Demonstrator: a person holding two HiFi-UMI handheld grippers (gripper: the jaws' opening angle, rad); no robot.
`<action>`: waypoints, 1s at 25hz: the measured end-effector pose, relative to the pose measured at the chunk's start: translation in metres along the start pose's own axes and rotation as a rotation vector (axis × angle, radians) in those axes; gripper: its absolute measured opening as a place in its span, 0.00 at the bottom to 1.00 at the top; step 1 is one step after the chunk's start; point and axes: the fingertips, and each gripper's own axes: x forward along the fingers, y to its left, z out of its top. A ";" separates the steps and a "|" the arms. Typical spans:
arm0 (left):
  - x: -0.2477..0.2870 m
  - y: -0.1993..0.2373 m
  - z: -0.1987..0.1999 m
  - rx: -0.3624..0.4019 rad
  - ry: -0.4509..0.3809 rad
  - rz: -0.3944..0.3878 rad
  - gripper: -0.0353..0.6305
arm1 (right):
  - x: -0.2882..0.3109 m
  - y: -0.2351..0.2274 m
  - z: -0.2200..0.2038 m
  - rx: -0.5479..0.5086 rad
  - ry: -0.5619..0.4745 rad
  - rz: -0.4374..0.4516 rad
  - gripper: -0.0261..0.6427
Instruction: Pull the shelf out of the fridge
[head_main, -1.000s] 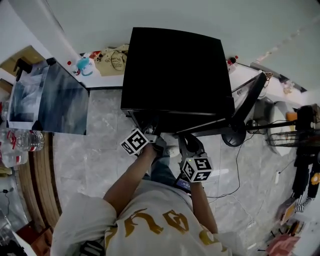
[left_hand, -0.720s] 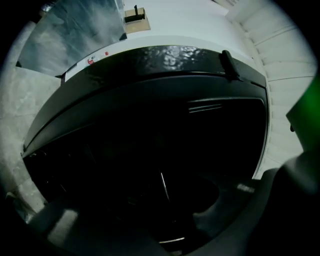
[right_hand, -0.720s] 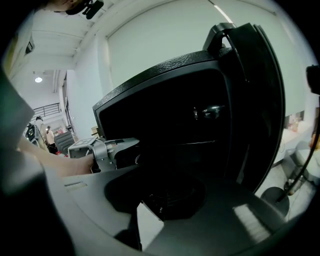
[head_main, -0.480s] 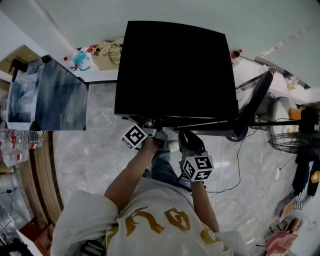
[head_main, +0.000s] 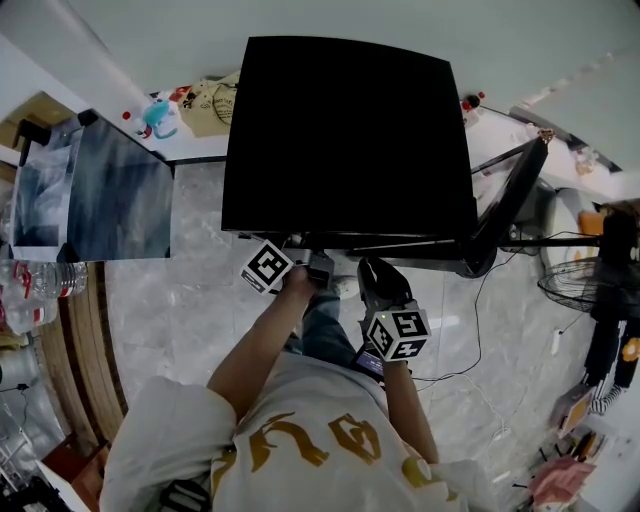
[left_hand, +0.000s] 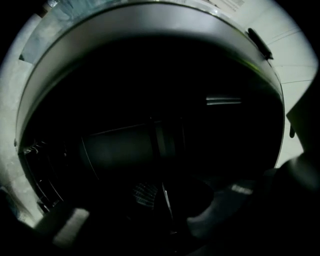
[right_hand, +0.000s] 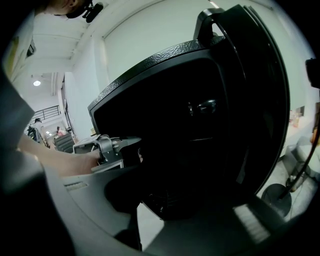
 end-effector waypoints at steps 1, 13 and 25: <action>0.001 0.000 0.000 -0.002 0.001 0.001 0.11 | 0.000 0.000 0.000 0.000 -0.001 0.000 0.19; 0.002 0.003 -0.003 -0.100 0.021 0.010 0.08 | -0.008 -0.001 -0.003 0.008 -0.009 -0.007 0.19; -0.018 0.002 -0.012 -0.131 0.037 0.021 0.07 | -0.024 0.004 0.006 0.005 -0.047 -0.029 0.18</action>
